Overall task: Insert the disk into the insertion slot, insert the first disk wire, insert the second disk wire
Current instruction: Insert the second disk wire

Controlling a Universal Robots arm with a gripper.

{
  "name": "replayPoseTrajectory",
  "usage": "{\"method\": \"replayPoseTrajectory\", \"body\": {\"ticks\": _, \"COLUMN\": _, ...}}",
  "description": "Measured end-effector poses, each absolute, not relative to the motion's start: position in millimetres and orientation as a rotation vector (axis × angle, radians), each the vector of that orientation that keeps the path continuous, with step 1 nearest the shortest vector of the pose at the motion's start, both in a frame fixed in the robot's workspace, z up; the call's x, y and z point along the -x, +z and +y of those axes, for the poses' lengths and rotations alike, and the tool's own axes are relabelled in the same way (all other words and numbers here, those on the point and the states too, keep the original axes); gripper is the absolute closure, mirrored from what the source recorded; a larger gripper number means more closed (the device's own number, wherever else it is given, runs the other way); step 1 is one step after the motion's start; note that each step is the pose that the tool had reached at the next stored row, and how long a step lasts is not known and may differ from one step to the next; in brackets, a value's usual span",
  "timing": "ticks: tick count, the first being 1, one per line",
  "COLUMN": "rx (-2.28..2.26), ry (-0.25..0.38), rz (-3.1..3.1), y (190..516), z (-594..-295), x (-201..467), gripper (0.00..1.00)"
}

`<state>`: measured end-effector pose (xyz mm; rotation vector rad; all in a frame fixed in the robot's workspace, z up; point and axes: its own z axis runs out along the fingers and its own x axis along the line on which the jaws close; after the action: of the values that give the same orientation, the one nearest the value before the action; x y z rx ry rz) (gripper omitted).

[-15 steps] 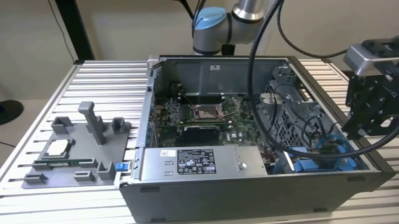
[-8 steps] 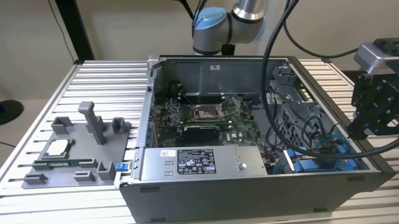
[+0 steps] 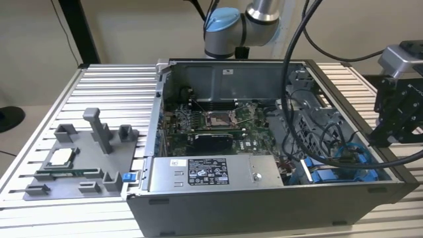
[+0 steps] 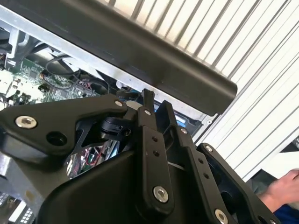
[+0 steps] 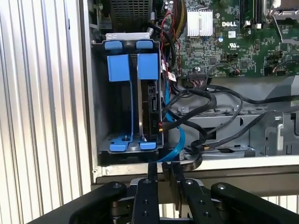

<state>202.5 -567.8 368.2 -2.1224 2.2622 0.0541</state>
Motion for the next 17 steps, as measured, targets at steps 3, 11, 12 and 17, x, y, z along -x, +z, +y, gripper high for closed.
{"method": "replayPoseTrajectory", "body": {"ticks": 3, "rx": 2.127, "ry": 0.065, "rz": 2.251, "y": 367.5, "z": -567.8, "x": -205.6, "gripper": 0.0}}
{"method": "replayPoseTrajectory", "body": {"ticks": 11, "rx": 2.109, "ry": 0.121, "rz": 2.229, "y": 364.5, "z": -567.8, "x": -206.0, "gripper": 0.0}}
{"method": "replayPoseTrajectory", "body": {"ticks": 12, "rx": 2.103, "ry": 0.133, "rz": 2.224, "y": 364.4, "z": -567.8, "x": -205.9, "gripper": 0.0}}
{"method": "replayPoseTrajectory", "body": {"ticks": 17, "rx": 2.078, "ry": 0.175, "rz": 2.207, "y": 364.3, "z": -567.8, "x": -201.8, "gripper": 0.0}}
